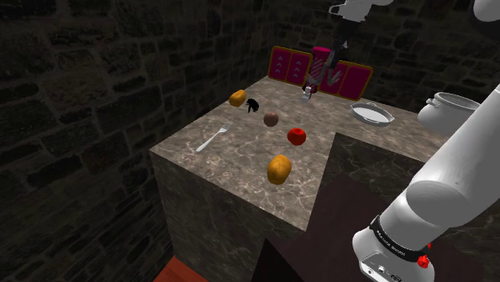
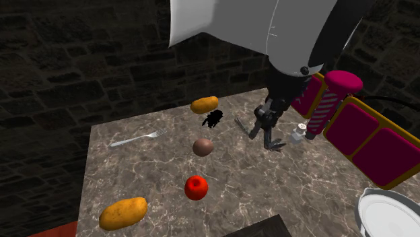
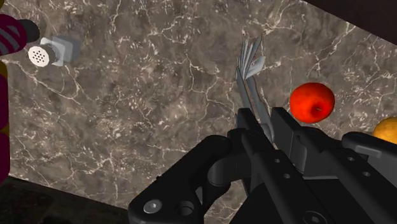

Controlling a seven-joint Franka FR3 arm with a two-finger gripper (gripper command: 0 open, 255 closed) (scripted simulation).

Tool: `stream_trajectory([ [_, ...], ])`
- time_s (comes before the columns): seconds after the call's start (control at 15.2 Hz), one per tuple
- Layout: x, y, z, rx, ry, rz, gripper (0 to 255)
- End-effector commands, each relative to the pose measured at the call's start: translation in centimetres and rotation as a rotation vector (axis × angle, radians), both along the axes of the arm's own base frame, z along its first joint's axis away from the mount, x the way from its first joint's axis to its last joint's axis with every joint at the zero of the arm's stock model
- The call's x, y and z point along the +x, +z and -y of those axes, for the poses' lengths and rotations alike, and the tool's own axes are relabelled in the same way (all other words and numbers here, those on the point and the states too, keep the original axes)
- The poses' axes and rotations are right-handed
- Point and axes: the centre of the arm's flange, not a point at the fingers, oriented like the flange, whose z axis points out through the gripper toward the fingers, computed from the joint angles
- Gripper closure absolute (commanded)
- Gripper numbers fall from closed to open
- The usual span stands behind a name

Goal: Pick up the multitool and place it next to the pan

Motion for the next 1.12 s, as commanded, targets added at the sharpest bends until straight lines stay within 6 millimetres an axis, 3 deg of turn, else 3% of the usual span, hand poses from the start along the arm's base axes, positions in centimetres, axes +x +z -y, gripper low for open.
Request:
stream_trajectory([
  [0.0,-1.7,0.2,1.9,0.0,0.001,0.0,255],
  [1.06,-16.8,0.3,16.7,0.0,0.001,0.0,255],
])
